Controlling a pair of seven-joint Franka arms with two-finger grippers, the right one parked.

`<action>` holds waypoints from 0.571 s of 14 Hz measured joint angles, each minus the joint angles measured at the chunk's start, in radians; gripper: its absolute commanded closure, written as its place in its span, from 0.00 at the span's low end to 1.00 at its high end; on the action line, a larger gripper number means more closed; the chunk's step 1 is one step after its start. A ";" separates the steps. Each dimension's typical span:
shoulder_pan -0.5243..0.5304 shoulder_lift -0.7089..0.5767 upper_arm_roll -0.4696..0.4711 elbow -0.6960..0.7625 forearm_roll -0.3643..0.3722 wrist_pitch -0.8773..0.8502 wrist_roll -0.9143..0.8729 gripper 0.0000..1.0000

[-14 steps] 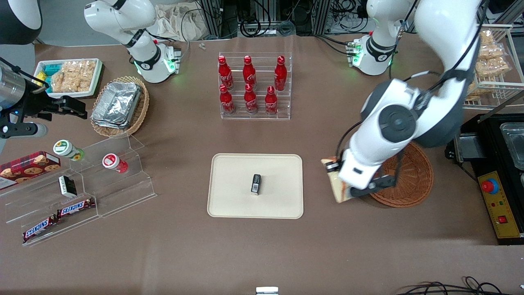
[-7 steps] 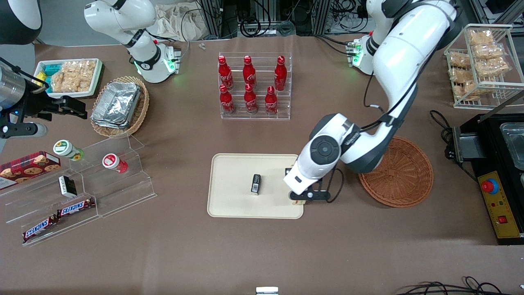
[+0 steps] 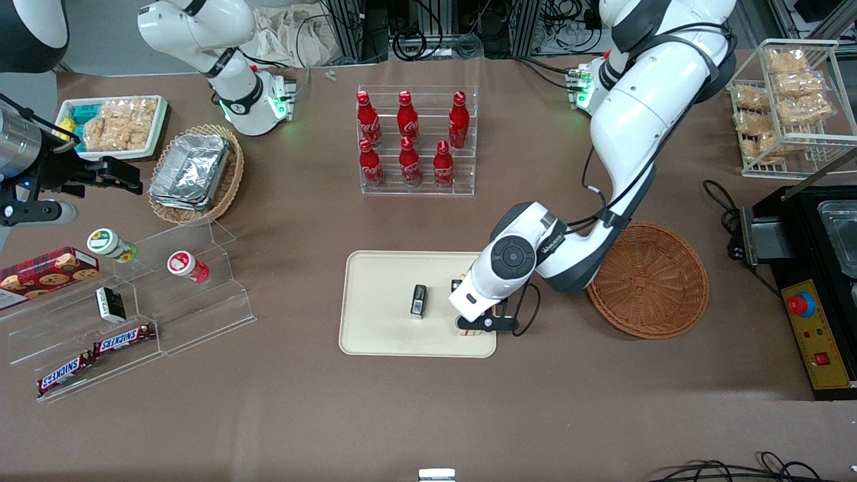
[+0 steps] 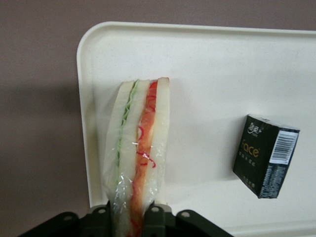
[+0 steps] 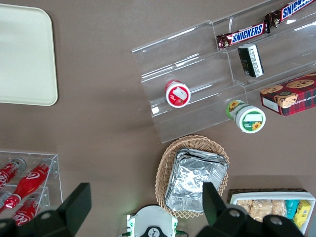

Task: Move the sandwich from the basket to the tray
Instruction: 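Lower the held sandwich onto the tray beside the black box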

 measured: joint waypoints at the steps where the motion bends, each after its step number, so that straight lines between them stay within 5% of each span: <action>1: 0.000 0.004 0.000 0.002 0.000 0.011 0.000 0.00; 8: 0.012 -0.035 0.005 0.105 0.000 -0.004 -0.045 0.00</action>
